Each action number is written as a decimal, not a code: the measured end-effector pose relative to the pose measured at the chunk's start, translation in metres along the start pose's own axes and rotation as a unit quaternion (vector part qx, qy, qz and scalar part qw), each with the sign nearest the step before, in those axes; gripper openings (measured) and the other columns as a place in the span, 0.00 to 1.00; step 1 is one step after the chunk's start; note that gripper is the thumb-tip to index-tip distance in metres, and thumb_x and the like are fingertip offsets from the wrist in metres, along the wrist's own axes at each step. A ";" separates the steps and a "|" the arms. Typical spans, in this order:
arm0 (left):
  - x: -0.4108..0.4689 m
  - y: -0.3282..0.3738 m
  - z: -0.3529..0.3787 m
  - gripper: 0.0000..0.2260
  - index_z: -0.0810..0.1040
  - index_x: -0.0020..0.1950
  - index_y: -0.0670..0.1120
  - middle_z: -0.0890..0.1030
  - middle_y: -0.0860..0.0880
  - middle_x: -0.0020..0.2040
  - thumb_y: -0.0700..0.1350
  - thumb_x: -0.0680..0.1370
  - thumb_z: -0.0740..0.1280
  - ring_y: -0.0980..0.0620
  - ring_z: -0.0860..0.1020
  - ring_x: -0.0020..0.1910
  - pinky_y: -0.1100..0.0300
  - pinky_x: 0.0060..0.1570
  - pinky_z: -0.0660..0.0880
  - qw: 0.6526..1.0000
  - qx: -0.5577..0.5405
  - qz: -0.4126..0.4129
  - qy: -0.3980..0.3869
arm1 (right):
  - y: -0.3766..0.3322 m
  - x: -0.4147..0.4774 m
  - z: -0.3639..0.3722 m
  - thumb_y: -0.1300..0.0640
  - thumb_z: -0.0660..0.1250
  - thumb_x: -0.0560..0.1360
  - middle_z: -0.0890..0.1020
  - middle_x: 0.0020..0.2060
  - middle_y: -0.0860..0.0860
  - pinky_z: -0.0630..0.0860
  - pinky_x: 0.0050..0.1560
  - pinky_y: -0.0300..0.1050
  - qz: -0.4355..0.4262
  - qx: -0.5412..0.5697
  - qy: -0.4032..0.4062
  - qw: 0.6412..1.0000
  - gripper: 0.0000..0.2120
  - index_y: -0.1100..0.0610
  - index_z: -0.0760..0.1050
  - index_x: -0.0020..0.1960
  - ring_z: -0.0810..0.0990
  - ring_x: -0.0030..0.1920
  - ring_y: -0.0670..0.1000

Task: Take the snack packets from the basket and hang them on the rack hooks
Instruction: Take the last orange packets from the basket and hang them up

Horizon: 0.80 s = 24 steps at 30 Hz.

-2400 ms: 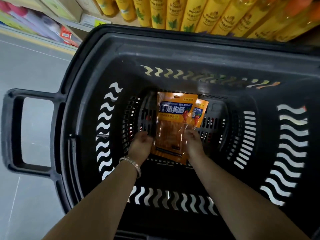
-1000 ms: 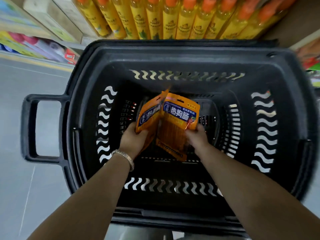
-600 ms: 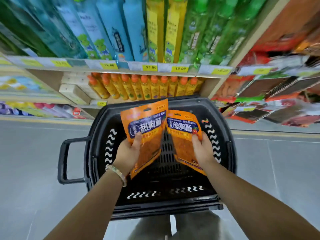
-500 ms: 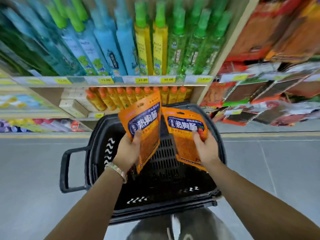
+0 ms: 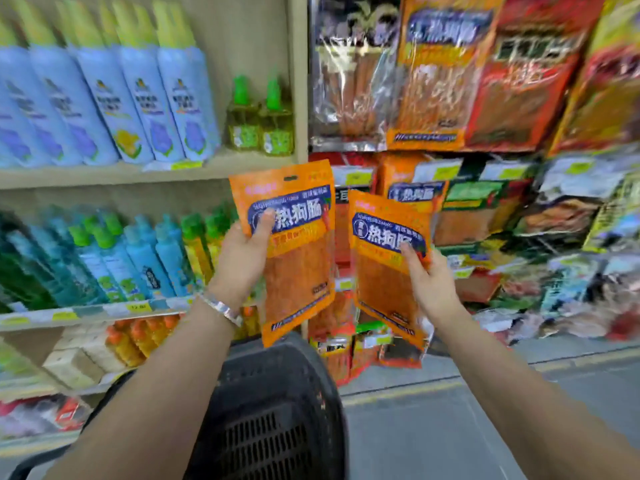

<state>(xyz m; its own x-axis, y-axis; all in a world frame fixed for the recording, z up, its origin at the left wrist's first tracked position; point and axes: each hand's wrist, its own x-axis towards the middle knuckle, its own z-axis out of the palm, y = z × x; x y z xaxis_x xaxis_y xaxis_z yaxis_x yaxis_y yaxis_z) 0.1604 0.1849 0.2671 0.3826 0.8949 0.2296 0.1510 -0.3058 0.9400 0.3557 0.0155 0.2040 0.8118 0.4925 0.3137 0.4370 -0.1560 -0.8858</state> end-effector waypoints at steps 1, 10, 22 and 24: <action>0.002 0.017 0.012 0.04 0.77 0.47 0.53 0.80 0.54 0.45 0.50 0.79 0.63 0.62 0.76 0.41 0.71 0.39 0.67 0.999 -0.031 0.019 -0.014 | -0.006 0.014 -0.016 0.52 0.61 0.79 0.80 0.53 0.55 0.68 0.53 0.40 -0.011 0.010 0.007 1.000 0.16 0.61 0.75 0.61 0.76 0.57 0.54; 0.003 0.122 0.089 0.02 0.79 0.46 0.53 0.86 0.52 0.44 0.48 0.74 0.71 0.52 0.84 0.43 0.57 0.40 0.79 0.979 -0.194 0.051 -0.028 | -0.061 0.109 -0.148 0.52 0.65 0.77 0.80 0.38 0.35 0.72 0.41 0.35 -0.105 0.083 0.052 0.990 0.06 0.41 0.76 0.44 0.77 0.39 0.32; 0.048 0.181 0.131 0.10 0.79 0.39 0.49 0.85 0.50 0.38 0.55 0.72 0.71 0.49 0.84 0.40 0.52 0.42 0.81 0.977 -0.177 0.086 0.080 | -0.116 0.221 -0.170 0.44 0.65 0.75 0.82 0.48 0.53 0.74 0.56 0.53 -0.056 0.231 0.049 0.970 0.17 0.56 0.78 0.55 0.80 0.49 0.49; 0.062 0.185 0.137 0.11 0.79 0.37 0.50 0.85 0.51 0.36 0.56 0.71 0.71 0.49 0.84 0.39 0.54 0.39 0.81 0.976 -0.183 0.084 0.083 | -0.123 0.240 -0.164 0.40 0.64 0.74 0.80 0.57 0.56 0.71 0.63 0.56 -0.030 0.241 0.027 0.970 0.25 0.56 0.74 0.62 0.77 0.59 0.55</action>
<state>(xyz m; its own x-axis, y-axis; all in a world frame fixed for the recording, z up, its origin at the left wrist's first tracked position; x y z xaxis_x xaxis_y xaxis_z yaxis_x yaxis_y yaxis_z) 0.3367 0.1390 0.4206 0.2164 0.8921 0.3966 -0.2483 -0.3426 0.9061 0.5604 0.0122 0.4445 0.8152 0.4402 0.3766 0.2639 0.2965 -0.9179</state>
